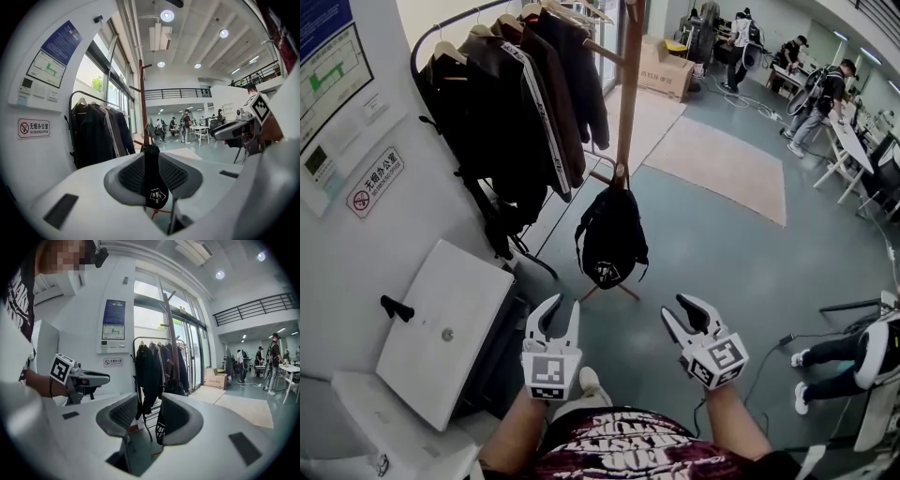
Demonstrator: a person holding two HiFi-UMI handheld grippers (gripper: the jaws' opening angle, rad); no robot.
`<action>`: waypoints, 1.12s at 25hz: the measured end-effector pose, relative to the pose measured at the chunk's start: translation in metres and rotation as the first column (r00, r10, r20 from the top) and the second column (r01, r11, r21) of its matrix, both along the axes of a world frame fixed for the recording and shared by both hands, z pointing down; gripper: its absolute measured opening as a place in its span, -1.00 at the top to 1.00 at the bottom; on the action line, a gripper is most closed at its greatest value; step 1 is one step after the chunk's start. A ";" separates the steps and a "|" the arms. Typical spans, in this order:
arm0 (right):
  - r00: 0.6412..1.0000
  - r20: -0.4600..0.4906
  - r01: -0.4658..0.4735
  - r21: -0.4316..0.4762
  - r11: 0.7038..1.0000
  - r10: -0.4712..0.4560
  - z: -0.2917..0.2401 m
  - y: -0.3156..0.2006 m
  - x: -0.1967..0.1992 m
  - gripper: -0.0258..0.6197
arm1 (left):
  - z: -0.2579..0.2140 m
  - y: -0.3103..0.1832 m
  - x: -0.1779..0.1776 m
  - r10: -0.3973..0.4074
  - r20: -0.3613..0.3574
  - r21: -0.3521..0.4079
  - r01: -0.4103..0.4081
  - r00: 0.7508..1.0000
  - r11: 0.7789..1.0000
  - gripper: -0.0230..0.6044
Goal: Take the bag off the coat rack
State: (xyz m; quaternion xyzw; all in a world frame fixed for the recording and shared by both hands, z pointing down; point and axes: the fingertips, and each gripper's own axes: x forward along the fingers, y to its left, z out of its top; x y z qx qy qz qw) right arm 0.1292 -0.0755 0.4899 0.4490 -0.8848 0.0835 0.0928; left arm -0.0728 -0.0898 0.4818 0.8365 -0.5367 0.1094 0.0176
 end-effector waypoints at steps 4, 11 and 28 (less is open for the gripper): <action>1.000 -0.007 0.007 -0.002 1.000 -0.007 0.002 -0.015 -0.009 0.40 | 0.005 -0.015 -0.009 -0.004 0.000 -0.011 0.004 1.000 1.000 0.66; 1.000 -0.022 -0.008 0.008 1.000 0.008 -0.003 -0.037 -0.023 0.40 | -0.001 -0.047 -0.018 0.021 -0.003 0.001 -0.021 1.000 1.000 0.66; 0.997 -0.015 -0.070 0.011 0.997 0.070 -0.008 -0.058 -0.042 0.40 | -0.009 -0.091 -0.034 0.090 0.000 0.018 -0.090 0.996 0.996 0.66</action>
